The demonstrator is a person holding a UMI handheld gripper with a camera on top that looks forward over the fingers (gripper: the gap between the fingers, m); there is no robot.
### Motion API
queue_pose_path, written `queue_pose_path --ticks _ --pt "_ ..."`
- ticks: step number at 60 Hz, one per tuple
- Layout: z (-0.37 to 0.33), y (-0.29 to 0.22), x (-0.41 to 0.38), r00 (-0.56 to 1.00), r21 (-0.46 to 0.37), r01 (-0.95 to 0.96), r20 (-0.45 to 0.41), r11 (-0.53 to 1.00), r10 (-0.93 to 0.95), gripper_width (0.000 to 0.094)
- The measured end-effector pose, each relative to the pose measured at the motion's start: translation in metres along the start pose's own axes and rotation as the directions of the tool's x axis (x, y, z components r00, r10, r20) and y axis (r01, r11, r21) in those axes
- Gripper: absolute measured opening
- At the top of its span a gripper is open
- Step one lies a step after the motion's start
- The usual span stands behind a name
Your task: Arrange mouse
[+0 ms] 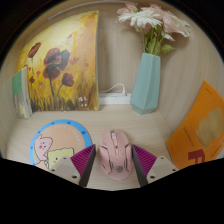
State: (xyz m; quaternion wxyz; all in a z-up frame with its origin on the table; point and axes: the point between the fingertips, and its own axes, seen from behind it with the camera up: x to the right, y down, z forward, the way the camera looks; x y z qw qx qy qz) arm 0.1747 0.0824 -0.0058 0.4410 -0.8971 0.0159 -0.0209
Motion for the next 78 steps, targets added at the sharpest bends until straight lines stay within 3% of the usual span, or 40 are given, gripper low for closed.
queue_pose_path --ticks 3,8,18,26,42,52,58,63,72,78 --pt "0.005 -0.003 0.001 1.000 0.000 -0.004 -0.001 1.000 0.004 0.0700" --pt "0.010 -0.005 0.000 1.000 -0.005 -0.014 0.009 1.000 0.014 0.0547" --pt "0.008 -0.001 0.002 1.000 -0.044 -0.009 -0.001 0.999 0.009 0.0410" --pt "-0.007 -0.013 0.003 0.999 -0.091 -0.033 -0.006 0.995 0.033 0.0384" --pt "-0.112 -0.188 -0.014 0.999 0.196 -0.016 -0.028 0.980 0.022 0.0384" --pt "-0.156 -0.239 -0.080 0.999 0.294 0.012 0.035 0.956 -0.024 0.0385" --pt "-0.152 -0.222 -0.130 0.994 0.276 0.046 0.085 0.960 -0.072 0.0384" --pt "-0.128 -0.179 -0.158 0.990 0.178 0.031 0.130 0.984 -0.054 0.0381" --pt "-0.068 -0.085 -0.162 0.995 0.003 0.035 0.097 0.999 -0.036 0.0379" --pt "-0.042 -0.042 -0.157 0.995 -0.054 0.044 0.087 0.998 -0.039 0.0381"
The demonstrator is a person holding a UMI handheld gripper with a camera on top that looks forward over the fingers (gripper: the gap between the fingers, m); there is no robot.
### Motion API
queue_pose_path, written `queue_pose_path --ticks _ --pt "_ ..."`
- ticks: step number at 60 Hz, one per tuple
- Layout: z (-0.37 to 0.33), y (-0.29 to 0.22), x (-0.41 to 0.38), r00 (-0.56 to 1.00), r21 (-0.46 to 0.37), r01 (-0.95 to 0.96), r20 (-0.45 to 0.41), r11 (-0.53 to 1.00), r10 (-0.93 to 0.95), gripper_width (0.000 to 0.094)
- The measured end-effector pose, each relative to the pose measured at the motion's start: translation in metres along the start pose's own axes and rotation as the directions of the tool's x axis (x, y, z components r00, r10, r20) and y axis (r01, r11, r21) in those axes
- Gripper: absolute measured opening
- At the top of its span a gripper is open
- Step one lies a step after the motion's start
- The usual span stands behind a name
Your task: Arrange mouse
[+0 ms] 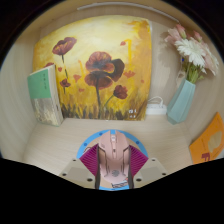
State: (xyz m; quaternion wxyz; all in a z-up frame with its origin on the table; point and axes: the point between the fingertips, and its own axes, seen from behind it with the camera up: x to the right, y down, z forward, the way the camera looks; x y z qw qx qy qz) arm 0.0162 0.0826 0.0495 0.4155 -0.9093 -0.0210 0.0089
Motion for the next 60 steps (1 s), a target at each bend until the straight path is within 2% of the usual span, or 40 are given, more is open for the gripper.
queue_pose_path --ticks 15,23,28,33,36,45,54,60 --pt "0.032 0.048 0.009 1.000 -0.073 -0.025 -0.014 0.997 0.024 0.0382" --pt "0.034 0.046 0.011 1.000 -0.054 -0.005 -0.023 0.999 0.003 0.0387" --pt "0.035 0.045 0.011 1.000 -0.043 -0.013 -0.028 0.999 0.012 0.0481" --pt "0.035 0.048 0.012 0.999 -0.069 -0.028 -0.031 0.997 0.026 0.0569" --pt "0.032 0.045 0.019 0.998 -0.074 -0.027 -0.058 0.997 0.023 0.0684" --pt "-0.008 0.007 0.019 0.997 -0.020 -0.034 -0.072 0.999 0.032 0.0702" --pt "-0.083 -0.047 0.006 0.997 0.087 -0.054 -0.057 0.995 0.059 0.0692" --pt "-0.134 -0.062 -0.011 0.998 0.122 -0.051 -0.036 0.991 0.055 0.0692"
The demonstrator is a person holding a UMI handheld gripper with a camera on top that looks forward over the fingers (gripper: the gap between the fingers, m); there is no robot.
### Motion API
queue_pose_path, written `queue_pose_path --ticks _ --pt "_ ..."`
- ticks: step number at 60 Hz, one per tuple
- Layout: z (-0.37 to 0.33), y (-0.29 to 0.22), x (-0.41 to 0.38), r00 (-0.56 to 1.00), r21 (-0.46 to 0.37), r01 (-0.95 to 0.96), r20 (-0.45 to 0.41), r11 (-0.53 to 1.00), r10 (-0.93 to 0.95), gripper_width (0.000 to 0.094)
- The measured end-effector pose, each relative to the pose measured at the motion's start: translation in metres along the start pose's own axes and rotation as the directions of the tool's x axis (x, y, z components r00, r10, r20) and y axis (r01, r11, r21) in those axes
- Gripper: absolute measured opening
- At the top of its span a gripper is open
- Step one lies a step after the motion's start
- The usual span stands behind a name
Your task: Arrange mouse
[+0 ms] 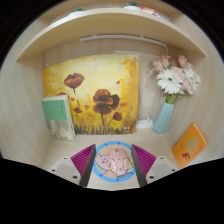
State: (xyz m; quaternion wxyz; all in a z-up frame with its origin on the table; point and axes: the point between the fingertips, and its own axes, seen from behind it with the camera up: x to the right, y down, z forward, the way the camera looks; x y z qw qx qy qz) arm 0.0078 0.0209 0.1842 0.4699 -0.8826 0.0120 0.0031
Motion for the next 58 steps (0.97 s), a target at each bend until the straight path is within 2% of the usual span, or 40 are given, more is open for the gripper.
queue_pose_path --ticks 10,20,35,58 --pt "-0.071 0.000 -0.027 1.000 0.042 0.012 0.017 0.999 -0.013 0.0693" --pt "-0.112 0.017 -0.050 0.998 0.061 0.035 0.040 0.998 -0.038 0.0698" --pt "-0.140 0.050 -0.063 0.997 0.033 0.049 0.061 0.998 -0.051 0.0703" --pt "-0.159 0.051 -0.059 0.998 0.049 0.034 0.051 0.998 -0.037 0.0700"
